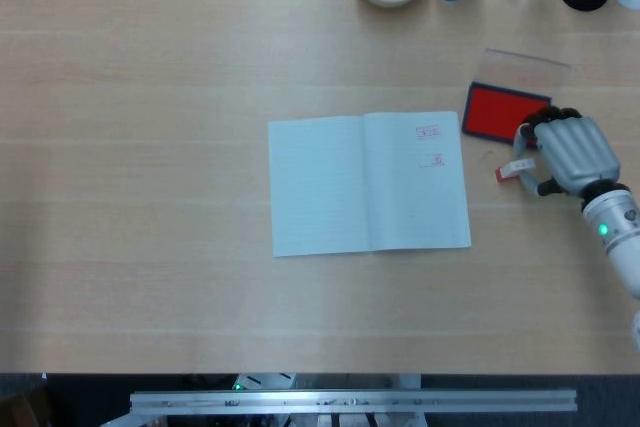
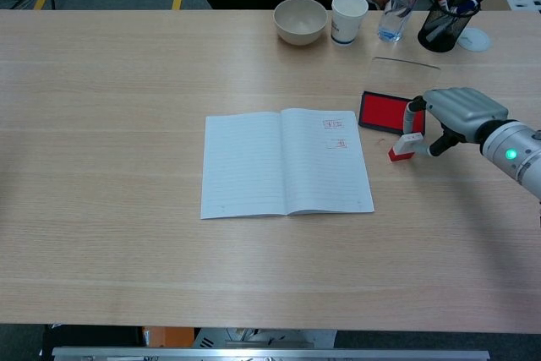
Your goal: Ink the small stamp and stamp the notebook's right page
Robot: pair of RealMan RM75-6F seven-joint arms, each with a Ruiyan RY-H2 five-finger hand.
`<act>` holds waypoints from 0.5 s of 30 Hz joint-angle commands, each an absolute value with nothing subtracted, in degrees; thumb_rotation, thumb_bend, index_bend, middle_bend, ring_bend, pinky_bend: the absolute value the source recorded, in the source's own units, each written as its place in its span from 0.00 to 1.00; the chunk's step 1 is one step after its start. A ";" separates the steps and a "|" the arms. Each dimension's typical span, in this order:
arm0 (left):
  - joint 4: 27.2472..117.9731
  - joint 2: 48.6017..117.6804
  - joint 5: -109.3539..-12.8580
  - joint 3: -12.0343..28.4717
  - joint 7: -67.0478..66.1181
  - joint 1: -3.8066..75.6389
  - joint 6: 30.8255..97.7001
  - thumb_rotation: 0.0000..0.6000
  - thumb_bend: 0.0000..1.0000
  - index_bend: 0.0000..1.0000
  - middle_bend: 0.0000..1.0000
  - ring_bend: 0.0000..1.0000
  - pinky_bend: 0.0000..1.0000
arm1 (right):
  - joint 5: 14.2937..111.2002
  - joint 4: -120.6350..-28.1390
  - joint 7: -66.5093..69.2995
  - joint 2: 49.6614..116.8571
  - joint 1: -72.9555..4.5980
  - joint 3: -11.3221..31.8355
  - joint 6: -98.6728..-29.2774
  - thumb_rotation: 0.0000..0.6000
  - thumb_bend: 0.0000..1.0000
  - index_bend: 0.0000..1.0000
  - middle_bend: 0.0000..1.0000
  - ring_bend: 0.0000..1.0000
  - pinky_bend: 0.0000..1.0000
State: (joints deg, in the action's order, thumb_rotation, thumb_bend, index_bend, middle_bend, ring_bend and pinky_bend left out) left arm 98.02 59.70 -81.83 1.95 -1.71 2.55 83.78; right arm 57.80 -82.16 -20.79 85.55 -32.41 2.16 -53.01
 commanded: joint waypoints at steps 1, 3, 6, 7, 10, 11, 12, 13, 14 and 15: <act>98.07 59.69 -81.87 1.99 -1.70 2.58 83.81 1.00 0.26 0.13 0.13 0.11 0.08 | 57.84 -82.38 -20.91 85.38 -32.44 2.22 -52.85 1.00 0.26 0.46 0.31 0.16 0.20; 98.10 59.67 -81.86 2.03 -1.73 2.62 83.80 1.00 0.26 0.13 0.13 0.11 0.08 | 58.02 -82.70 -21.02 85.20 -32.46 2.31 -52.92 1.00 0.24 0.45 0.30 0.15 0.19; 98.21 59.59 -81.82 2.12 -1.74 2.69 83.80 1.00 0.26 0.13 0.13 0.11 0.08 | 58.64 -83.78 -21.06 84.37 -32.34 2.40 -53.35 1.00 0.24 0.44 0.30 0.15 0.19; 98.23 59.56 -81.79 2.18 -1.74 2.73 83.79 1.00 0.26 0.13 0.13 0.11 0.08 | 58.85 -84.39 -21.08 83.83 -32.23 2.41 -53.57 1.00 0.24 0.44 0.30 0.15 0.19; 98.27 59.48 -81.74 2.26 -1.77 2.79 83.77 1.00 0.26 0.13 0.13 0.11 0.08 | 59.56 -86.92 -20.74 81.72 -31.72 2.58 -54.61 1.00 0.24 0.44 0.30 0.15 0.19; 98.28 59.47 -81.71 2.29 -1.79 2.82 83.77 1.00 0.26 0.13 0.13 0.11 0.08 | 59.75 -87.83 -20.68 80.94 -31.51 2.64 -55.06 1.00 0.24 0.44 0.30 0.15 0.19; 98.31 59.47 -81.65 2.34 -1.81 2.86 83.74 1.00 0.26 0.13 0.13 0.11 0.08 | 60.03 -89.10 -20.73 79.82 -31.20 2.67 -55.74 1.00 0.24 0.44 0.30 0.15 0.19; 98.32 59.47 -81.58 2.40 -1.85 2.91 83.69 1.00 0.26 0.13 0.13 0.11 0.08 | 60.23 -90.13 -20.78 78.89 -30.92 2.69 -56.33 1.00 0.24 0.44 0.30 0.15 0.19; 98.34 59.45 -81.53 2.43 -1.89 2.93 83.67 1.00 0.26 0.13 0.13 0.11 0.08 | 60.40 -91.22 -20.84 77.90 -30.61 2.71 -56.97 1.00 0.24 0.44 0.30 0.15 0.19; 98.34 59.46 -81.48 2.48 -1.90 2.95 83.70 1.00 0.26 0.13 0.13 0.11 0.08 | 60.55 -92.37 -20.92 76.80 -30.25 2.71 -57.65 1.00 0.24 0.44 0.30 0.15 0.19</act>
